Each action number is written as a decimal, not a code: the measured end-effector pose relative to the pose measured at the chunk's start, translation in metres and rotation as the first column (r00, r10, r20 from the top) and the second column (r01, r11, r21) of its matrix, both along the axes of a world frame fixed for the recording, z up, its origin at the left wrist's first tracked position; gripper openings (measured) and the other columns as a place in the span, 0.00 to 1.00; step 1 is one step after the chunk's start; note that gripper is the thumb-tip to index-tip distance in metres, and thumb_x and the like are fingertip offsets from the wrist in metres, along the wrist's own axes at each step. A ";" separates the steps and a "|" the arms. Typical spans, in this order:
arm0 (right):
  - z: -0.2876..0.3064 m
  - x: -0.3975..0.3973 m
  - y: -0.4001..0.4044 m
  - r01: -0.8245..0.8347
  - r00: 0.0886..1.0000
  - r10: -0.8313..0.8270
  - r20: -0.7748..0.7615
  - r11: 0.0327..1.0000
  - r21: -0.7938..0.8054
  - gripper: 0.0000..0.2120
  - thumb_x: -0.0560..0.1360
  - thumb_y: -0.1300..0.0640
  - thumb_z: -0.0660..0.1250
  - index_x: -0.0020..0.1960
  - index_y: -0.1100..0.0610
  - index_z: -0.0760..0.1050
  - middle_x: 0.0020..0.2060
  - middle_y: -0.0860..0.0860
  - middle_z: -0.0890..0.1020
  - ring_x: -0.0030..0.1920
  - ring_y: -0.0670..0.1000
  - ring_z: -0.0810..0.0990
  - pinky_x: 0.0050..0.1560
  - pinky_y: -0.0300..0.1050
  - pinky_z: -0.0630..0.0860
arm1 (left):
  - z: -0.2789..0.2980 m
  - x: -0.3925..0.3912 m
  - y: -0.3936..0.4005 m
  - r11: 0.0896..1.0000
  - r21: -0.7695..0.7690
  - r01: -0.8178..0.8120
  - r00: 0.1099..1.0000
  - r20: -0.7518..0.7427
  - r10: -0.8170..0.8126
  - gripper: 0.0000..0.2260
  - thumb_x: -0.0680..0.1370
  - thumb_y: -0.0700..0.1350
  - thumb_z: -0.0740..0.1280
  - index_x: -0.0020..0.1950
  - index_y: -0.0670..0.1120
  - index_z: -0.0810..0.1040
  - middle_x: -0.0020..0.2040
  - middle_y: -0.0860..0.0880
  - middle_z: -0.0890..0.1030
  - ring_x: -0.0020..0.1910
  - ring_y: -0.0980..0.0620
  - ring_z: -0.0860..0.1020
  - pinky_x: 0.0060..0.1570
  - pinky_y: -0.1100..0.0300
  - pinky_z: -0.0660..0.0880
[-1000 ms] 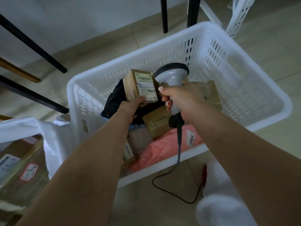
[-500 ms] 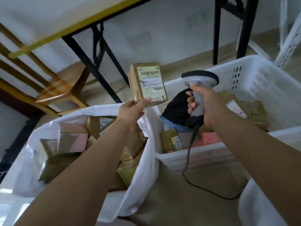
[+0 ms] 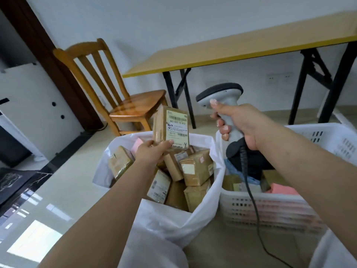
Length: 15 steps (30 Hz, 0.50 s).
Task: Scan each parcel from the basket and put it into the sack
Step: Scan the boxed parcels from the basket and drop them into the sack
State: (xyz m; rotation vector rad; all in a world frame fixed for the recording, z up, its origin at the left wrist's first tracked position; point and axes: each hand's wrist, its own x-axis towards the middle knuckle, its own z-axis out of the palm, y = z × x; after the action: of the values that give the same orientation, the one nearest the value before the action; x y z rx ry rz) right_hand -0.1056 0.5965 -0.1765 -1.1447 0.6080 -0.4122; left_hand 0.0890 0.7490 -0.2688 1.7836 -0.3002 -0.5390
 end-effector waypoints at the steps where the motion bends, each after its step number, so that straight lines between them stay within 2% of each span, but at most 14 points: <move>1: 0.006 0.000 0.007 -0.019 1.000 0.019 -0.002 1.000 -0.017 0.17 0.72 0.46 0.73 0.45 0.59 0.74 0.26 0.49 0.73 0.22 0.45 0.66 0.22 0.36 0.67 | 0.002 0.001 0.008 1.000 -0.002 -0.017 1.000 -0.005 0.017 0.18 0.71 0.47 0.77 0.57 0.43 0.77 0.49 0.49 0.84 0.41 0.59 0.81 0.31 0.69 0.76; 3: 0.016 0.001 0.019 -0.045 0.999 0.044 -0.011 0.998 -0.052 0.17 0.72 0.46 0.73 0.44 0.59 0.74 0.26 0.50 0.73 0.22 0.45 0.66 0.21 0.37 0.67 | 0.005 0.004 0.023 0.998 -0.003 -0.057 0.998 -0.004 0.057 0.18 0.71 0.47 0.77 0.57 0.43 0.78 0.50 0.49 0.84 0.43 0.58 0.82 0.35 0.67 0.77; 8: 0.036 0.005 0.040 -0.083 0.996 0.081 -0.034 0.993 -0.087 0.17 0.72 0.46 0.73 0.44 0.59 0.74 0.26 0.49 0.73 0.21 0.44 0.66 0.21 0.37 0.67 | 0.009 0.021 0.046 0.994 -0.016 -0.112 0.994 0.014 0.112 0.28 0.65 0.55 0.80 0.60 0.43 0.79 0.51 0.49 0.85 0.51 0.50 0.83 0.52 0.54 0.81; 13: 0.047 0.009 0.052 -0.124 0.992 0.121 -0.040 0.990 -0.066 0.17 0.72 0.46 0.73 0.44 0.58 0.73 0.26 0.49 0.72 0.20 0.44 0.66 0.21 0.35 0.67 | 0.014 0.025 0.063 0.990 -0.046 -0.135 0.991 -0.004 0.135 0.38 0.54 0.60 0.81 0.58 0.44 0.78 0.49 0.48 0.86 0.49 0.49 0.84 0.51 0.51 0.82; 15: 0.047 0.010 0.055 -0.140 0.990 0.138 -0.042 0.989 -0.049 0.17 0.72 0.46 0.73 0.44 0.58 0.72 0.25 0.49 0.72 0.20 0.44 0.66 0.20 0.35 0.67 | 0.015 0.025 0.067 0.988 -0.040 -0.150 0.989 -0.005 0.150 0.33 0.59 0.57 0.82 0.58 0.44 0.78 0.49 0.48 0.86 0.49 0.49 0.84 0.52 0.51 0.81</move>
State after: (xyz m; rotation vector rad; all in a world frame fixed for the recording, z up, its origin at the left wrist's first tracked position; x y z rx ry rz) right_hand -0.0953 0.6512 -0.1294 -1.2391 0.5494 -0.2885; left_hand 0.1137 0.8158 -0.2534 1.7501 -0.1728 -0.4248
